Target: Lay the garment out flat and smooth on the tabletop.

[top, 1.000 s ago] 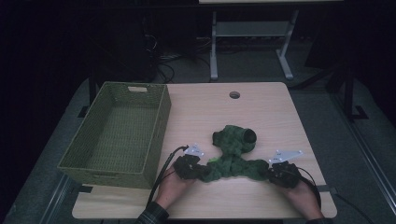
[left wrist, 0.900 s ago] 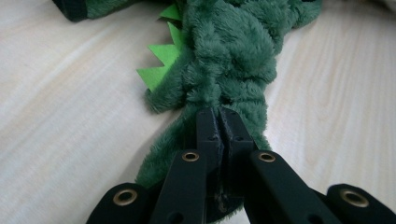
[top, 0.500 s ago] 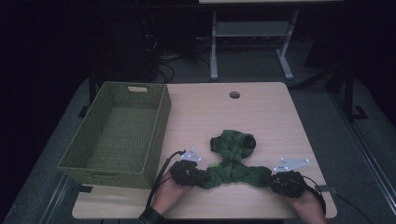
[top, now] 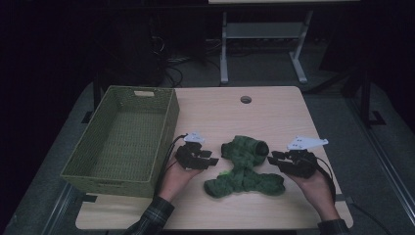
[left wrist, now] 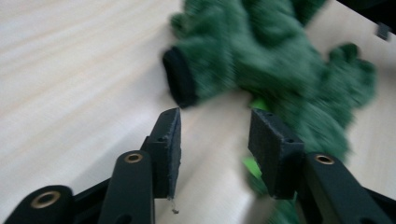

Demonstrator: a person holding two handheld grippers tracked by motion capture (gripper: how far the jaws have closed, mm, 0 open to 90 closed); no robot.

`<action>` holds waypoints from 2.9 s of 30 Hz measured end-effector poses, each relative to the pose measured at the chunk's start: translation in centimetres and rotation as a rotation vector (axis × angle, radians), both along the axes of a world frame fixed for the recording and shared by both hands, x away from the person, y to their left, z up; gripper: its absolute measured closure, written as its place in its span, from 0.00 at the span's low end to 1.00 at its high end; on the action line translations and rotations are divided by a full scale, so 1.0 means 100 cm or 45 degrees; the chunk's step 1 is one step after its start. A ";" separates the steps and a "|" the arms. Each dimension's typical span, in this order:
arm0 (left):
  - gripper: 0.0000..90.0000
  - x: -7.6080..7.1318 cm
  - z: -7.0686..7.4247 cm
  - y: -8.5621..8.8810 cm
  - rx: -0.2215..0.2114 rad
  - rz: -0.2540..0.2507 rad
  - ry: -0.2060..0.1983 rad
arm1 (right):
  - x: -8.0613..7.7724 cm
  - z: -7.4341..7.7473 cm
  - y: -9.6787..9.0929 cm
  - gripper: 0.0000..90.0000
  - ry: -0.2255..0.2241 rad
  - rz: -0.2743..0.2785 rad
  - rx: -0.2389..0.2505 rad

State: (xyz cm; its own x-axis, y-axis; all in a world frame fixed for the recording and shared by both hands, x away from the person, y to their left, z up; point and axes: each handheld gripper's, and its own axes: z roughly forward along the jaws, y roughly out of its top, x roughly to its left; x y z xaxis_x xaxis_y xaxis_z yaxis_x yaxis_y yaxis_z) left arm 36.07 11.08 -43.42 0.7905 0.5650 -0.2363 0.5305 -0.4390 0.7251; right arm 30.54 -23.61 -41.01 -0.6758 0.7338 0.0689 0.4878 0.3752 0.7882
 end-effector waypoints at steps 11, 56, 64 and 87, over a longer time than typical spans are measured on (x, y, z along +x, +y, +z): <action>0.47 0.039 -0.012 -0.017 -0.036 -0.036 0.014 | 0.032 0.008 0.013 0.73 -0.012 0.020 -0.003; 0.96 0.005 0.013 0.012 0.017 0.070 -0.097 | 0.065 -0.015 0.003 0.95 0.054 0.004 0.101; 0.96 0.015 -0.016 0.009 0.099 0.077 0.025 | 0.068 -0.051 0.012 0.95 0.215 0.008 -0.028; 0.63 0.026 0.029 0.008 0.034 0.120 -0.105 | 0.056 -0.010 -0.004 0.66 0.085 -0.004 0.059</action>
State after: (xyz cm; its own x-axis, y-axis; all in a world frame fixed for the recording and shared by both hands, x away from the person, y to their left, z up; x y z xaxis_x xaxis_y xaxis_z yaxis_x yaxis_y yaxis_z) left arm 38.65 11.93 -40.54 0.7497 0.6430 -0.1566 0.5095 -0.4097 0.7567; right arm 36.09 -24.04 -42.00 -0.6663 0.7310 0.1476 0.5411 0.3377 0.7702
